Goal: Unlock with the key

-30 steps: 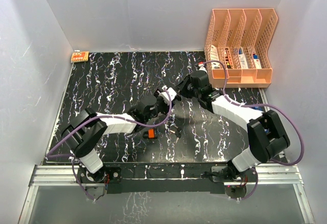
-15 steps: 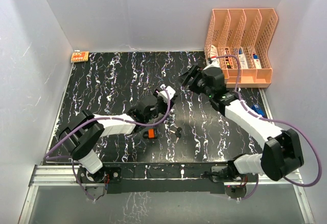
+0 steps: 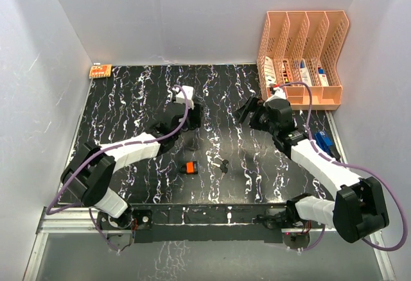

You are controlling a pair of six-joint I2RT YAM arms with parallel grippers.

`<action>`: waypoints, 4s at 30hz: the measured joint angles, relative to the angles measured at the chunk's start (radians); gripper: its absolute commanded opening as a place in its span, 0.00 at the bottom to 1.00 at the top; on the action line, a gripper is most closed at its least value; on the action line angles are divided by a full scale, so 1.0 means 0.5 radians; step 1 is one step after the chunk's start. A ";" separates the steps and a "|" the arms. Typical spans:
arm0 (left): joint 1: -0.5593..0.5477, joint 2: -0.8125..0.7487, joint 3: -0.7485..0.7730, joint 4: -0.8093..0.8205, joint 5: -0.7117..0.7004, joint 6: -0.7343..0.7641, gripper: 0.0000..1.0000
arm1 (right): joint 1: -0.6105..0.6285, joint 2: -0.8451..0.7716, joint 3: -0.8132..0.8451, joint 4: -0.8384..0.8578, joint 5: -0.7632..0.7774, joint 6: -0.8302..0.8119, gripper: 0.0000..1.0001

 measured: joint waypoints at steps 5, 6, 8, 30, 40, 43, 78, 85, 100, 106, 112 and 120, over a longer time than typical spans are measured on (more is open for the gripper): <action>0.007 -0.015 0.114 -0.069 -0.138 -0.259 0.00 | 0.000 -0.046 -0.148 0.078 -0.050 -0.056 0.91; 0.007 -0.015 0.128 -0.085 -0.159 -0.288 0.00 | 0.000 -0.046 -0.173 0.105 -0.065 -0.058 0.91; 0.006 -0.015 0.146 -0.102 -0.189 -0.345 0.00 | 0.002 -0.046 -0.211 0.146 -0.101 -0.059 0.91; 0.006 0.079 0.321 -0.314 -0.105 -0.537 0.00 | 0.374 0.253 -0.193 0.464 -0.086 -0.061 0.92; 0.006 0.056 0.314 -0.317 -0.002 -0.603 0.00 | 0.420 0.507 -0.135 0.672 -0.177 -0.040 0.92; 0.006 0.012 0.293 -0.315 0.031 -0.628 0.00 | 0.420 0.544 -0.106 0.720 -0.204 -0.026 0.92; 0.023 -0.222 0.134 -0.239 0.115 -0.839 0.00 | 0.319 0.656 -0.069 0.974 -0.314 0.038 0.94; 0.127 -0.043 0.262 -0.441 -0.101 -0.700 0.00 | 0.256 0.284 -0.078 0.772 -0.169 -0.073 0.96; 0.392 0.932 1.028 -1.008 -0.411 -0.330 0.00 | 0.230 -0.068 -0.188 0.438 -0.031 -0.218 0.97; 0.417 1.134 1.196 -1.052 -0.298 -0.333 0.00 | 0.217 -0.124 -0.224 0.399 -0.031 -0.239 0.97; 0.414 1.149 1.212 -1.035 -0.211 -0.372 0.52 | 0.217 -0.130 -0.228 0.372 -0.034 -0.262 0.97; 0.412 1.125 1.158 -0.973 -0.174 -0.402 0.98 | 0.217 -0.150 -0.280 0.312 -0.048 -0.269 0.96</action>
